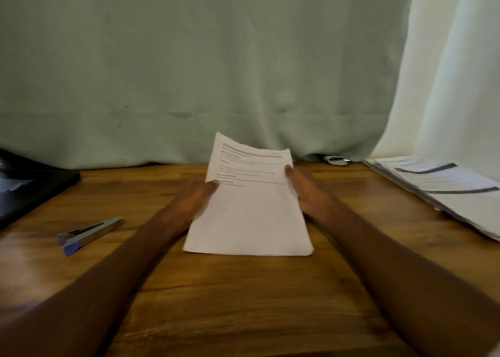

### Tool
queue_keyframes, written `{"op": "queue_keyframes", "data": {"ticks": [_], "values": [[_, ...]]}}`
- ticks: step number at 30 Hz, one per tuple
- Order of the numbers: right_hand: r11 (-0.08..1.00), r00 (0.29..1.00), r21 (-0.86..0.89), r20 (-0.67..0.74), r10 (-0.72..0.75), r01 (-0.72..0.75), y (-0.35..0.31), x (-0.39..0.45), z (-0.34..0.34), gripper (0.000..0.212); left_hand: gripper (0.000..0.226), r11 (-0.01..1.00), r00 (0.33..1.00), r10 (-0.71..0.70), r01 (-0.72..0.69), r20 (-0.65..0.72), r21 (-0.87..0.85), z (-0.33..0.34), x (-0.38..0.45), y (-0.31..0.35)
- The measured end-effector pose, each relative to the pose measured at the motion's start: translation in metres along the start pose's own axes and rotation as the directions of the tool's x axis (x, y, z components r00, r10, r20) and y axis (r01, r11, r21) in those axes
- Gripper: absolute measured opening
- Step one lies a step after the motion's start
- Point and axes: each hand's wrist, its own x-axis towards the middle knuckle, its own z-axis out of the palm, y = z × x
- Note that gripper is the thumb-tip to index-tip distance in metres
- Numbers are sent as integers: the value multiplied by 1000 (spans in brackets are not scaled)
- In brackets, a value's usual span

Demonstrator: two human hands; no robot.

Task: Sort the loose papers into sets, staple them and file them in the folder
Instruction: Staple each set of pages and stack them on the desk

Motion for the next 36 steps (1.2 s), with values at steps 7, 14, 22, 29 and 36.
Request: {"op": "queue_keyframes", "data": {"ticks": [7,14,22,29,36], "values": [[978,992,174,-16,124,-119,-13,-30,-30,21,30,983,992,116,-110,37,-145,20,-8,8],[968,988,-250,-145,-50,13,-27,-80,-107,8,21,961,993,110,-98,34,-258,92,-46,23],[893,850,-446,-450,-273,50,-69,-111,-269,15,6,938,979,13,59,206,-341,255,-86,64],[772,708,-632,-575,-410,-67,-81,-121,-397,24,16,969,950,244,-247,195,-9,396,-90,75],[606,677,-776,-542,-497,-176,-58,-96,-449,29,28,804,874,399,-478,276,352,456,-68,52]]}}
